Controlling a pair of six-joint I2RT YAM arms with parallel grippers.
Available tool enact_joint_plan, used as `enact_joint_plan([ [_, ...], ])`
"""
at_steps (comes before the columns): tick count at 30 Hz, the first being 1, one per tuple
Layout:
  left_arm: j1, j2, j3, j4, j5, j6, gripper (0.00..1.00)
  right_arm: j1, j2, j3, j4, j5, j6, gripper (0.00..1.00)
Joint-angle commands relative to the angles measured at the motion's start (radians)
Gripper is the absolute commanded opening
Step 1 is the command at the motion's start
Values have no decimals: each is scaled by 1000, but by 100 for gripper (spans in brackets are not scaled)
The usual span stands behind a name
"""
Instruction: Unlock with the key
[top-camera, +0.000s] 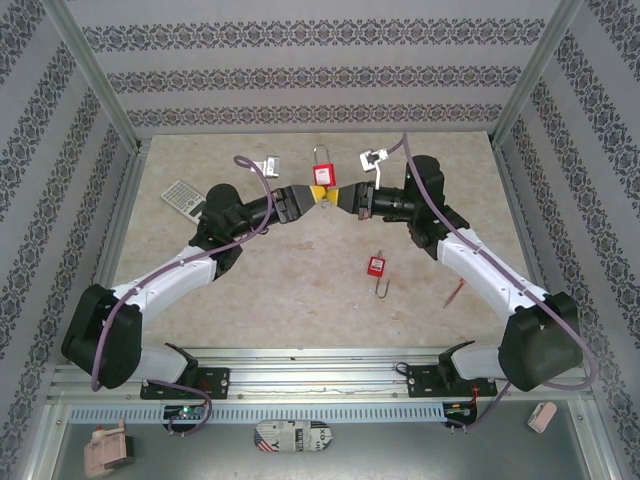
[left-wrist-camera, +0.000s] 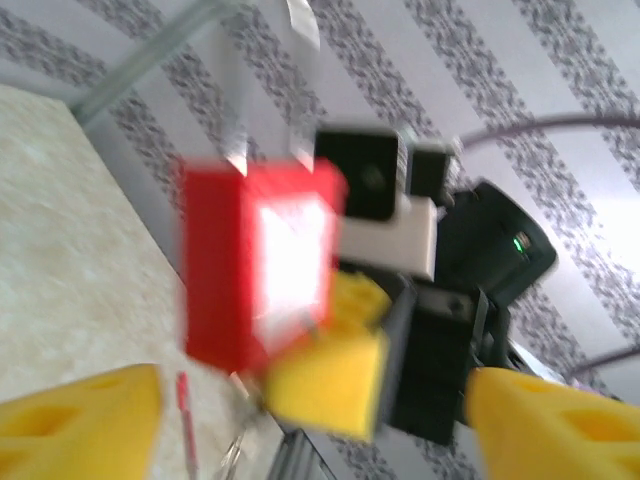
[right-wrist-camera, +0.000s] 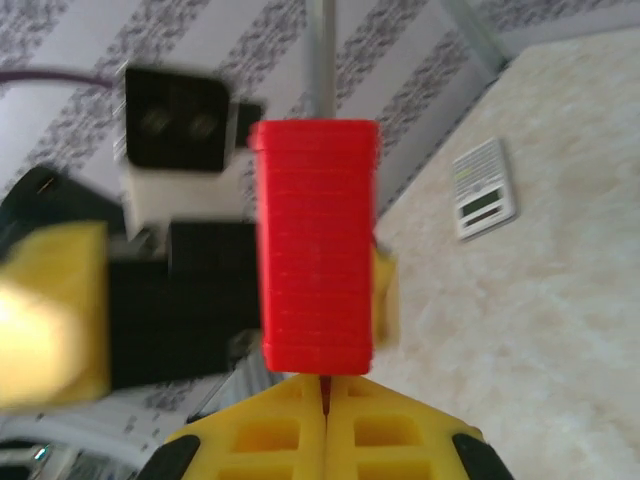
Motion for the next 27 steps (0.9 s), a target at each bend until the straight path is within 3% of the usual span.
enact_joint_plan([
  [1,-17,-33,62,-76,29,49,100,-6,-35,31,-42,96,-73,0],
  [5,-15,-68,80,-206,-62,46,100,11,-48,47,-153,200,-182,0],
  [9,-17,-74,128,-378,-141,29,100,97,-55,111,-348,406,-372,0],
  [15,-34,-64,259,-778,-284,64,100,239,-75,149,-451,718,-568,0],
  [21,-42,-41,308,-896,-318,26,98,313,-66,157,-462,853,-642,0],
  [27,-60,-27,292,-895,-338,-32,89,365,-35,182,-482,948,-696,0],
])
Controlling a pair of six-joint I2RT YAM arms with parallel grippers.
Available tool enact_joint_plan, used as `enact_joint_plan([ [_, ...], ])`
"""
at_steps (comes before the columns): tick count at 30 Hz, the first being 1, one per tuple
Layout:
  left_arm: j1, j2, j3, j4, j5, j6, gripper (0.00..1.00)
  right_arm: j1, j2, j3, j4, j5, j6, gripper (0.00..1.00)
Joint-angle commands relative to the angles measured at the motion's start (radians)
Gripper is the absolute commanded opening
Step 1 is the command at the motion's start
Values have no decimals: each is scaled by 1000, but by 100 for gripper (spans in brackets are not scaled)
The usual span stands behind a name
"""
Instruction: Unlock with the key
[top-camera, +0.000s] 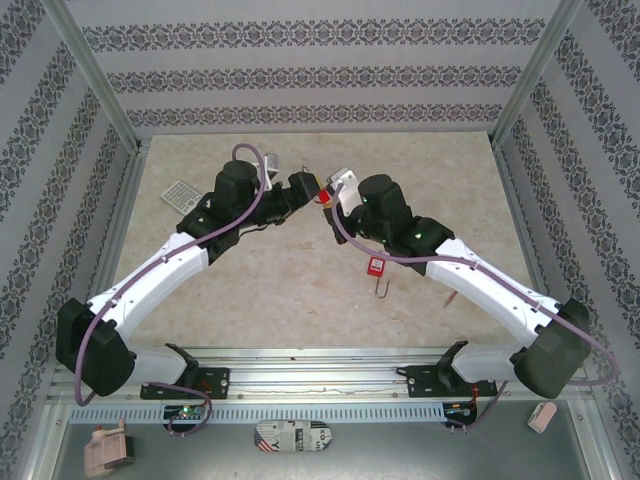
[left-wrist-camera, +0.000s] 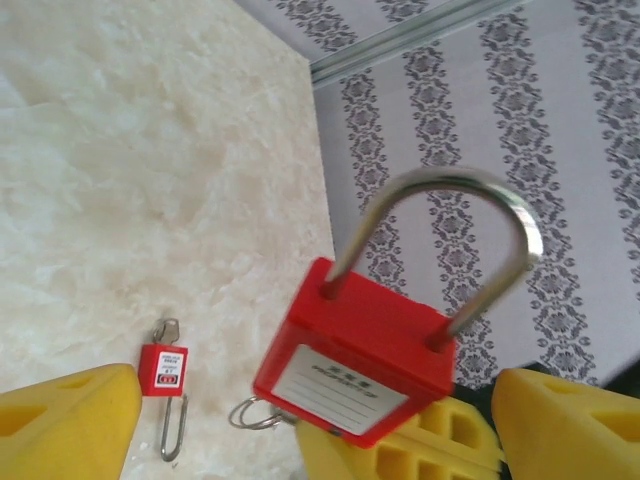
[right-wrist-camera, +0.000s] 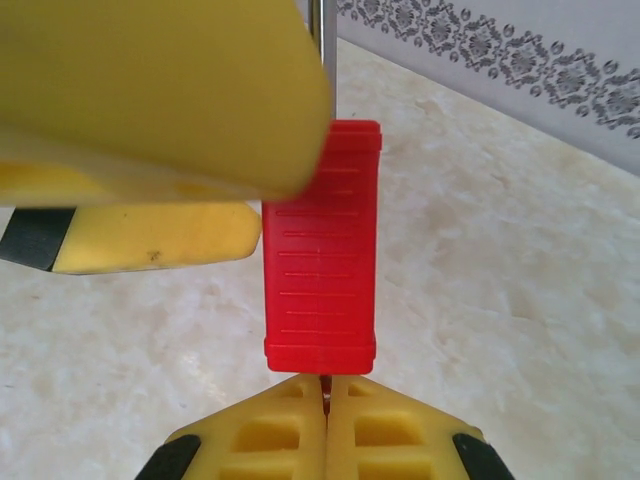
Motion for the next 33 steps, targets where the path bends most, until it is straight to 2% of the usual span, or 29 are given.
enact_joint_plan([
  [1,-27,22,10,-56,-33,-39,89,31,17,56,4,111,-72,0],
  [9,-28,46,-42,56,-71,-124,81,115,55,78,-14,206,-142,0],
  [14,-28,55,-25,53,-78,-130,77,136,67,75,-22,240,-167,0],
  [17,-27,53,-27,39,-86,-132,70,142,65,66,-14,253,-178,0],
  [28,-24,69,-44,47,-78,-143,26,153,65,53,-13,263,-198,0],
  [31,-24,74,-45,61,-71,-139,9,147,58,51,-16,222,-186,0],
  [33,-24,73,-46,60,-72,-130,2,129,56,59,-29,159,-163,0],
])
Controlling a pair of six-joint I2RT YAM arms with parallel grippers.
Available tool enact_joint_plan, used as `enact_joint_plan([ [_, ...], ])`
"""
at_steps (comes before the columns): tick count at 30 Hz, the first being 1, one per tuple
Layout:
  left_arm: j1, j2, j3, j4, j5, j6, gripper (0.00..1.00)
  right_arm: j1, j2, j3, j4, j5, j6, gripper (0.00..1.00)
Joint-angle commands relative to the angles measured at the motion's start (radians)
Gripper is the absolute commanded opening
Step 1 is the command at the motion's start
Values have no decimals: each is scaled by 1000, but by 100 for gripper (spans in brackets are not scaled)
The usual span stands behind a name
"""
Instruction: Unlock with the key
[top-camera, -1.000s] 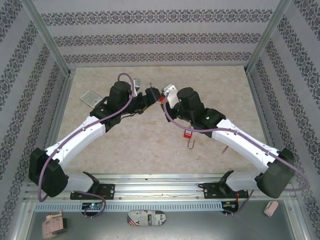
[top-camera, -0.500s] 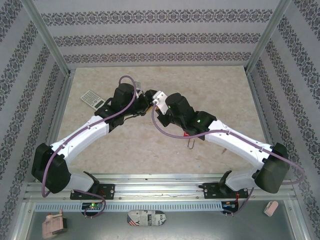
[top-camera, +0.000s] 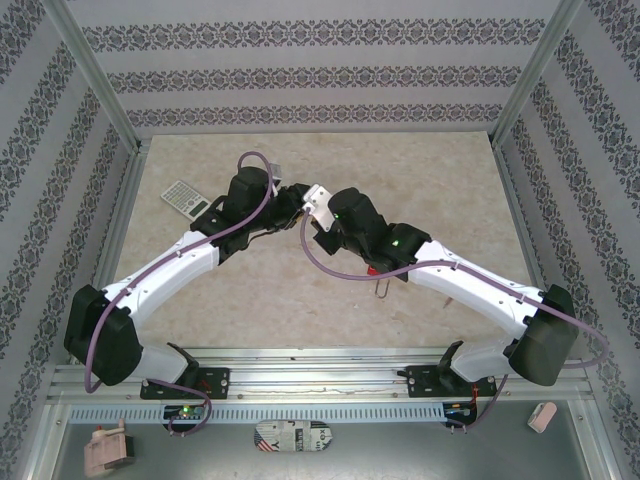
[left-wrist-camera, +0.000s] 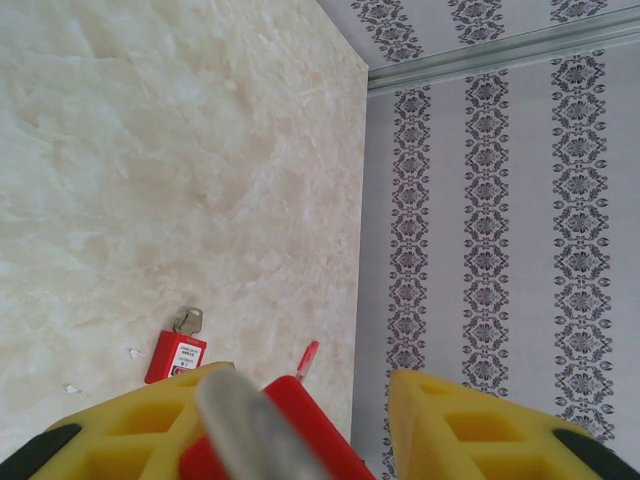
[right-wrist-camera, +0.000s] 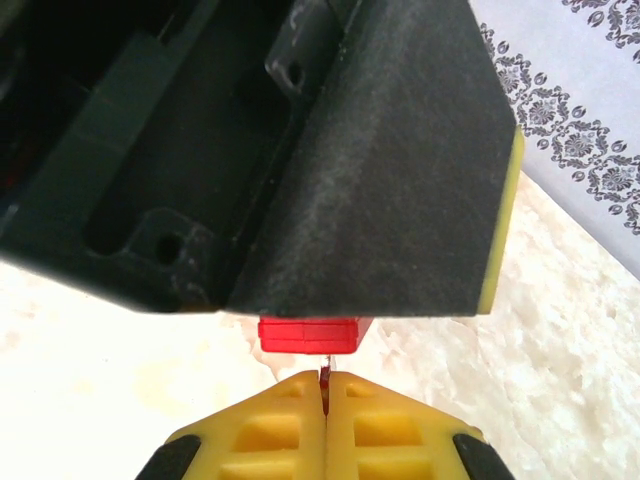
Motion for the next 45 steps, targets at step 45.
enact_joint_plan([
  [45,-2,-40,3,87,93,187,0,-275,8,63,-46,-581,269,33],
])
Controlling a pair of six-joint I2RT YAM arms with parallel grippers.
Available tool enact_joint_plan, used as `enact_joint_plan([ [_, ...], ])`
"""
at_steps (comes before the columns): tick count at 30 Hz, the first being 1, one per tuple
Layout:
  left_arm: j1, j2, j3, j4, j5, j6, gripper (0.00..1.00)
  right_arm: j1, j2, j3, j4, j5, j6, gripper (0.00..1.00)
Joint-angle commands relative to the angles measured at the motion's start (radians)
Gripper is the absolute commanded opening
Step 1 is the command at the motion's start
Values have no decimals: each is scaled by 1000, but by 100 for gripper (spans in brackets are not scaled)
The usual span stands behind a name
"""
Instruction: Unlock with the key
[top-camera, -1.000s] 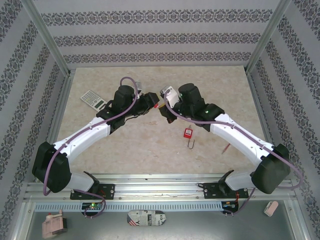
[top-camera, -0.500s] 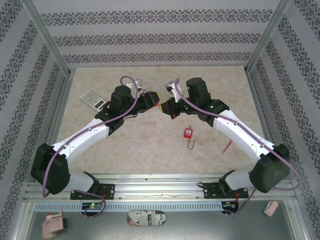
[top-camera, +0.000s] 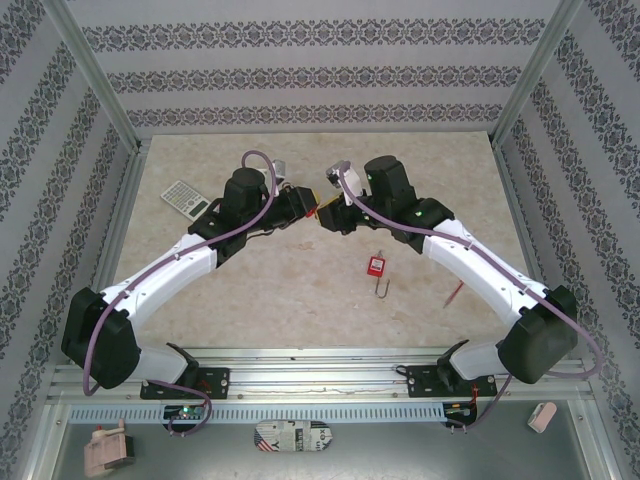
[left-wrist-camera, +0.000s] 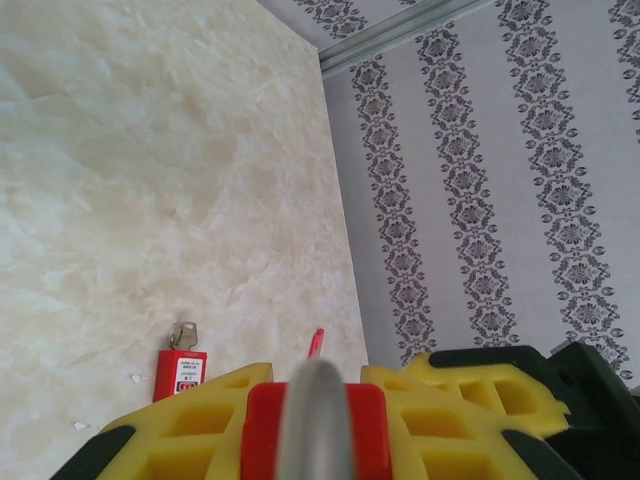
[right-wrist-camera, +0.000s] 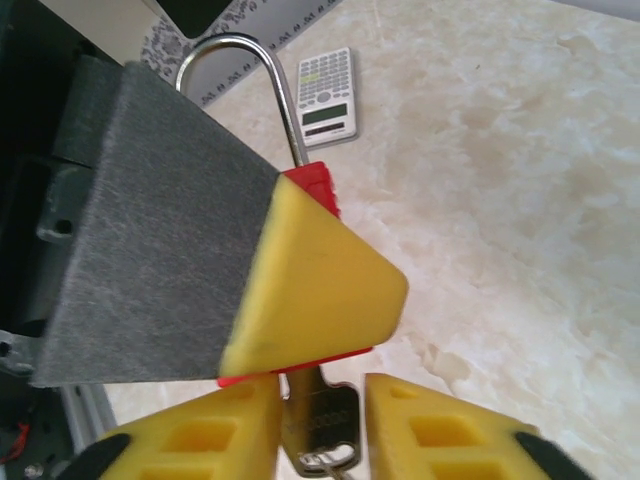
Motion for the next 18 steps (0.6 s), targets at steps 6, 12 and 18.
enact_joint_plan([
  [6,0,-22,7,79,52,18,0,-49,-90,-52,28,-20,7,52],
  [12,2,-30,-34,322,209,86,0,-129,-141,-134,70,-268,22,56],
  [18,2,-68,-104,464,264,160,0,-249,-172,-245,326,-439,275,51],
])
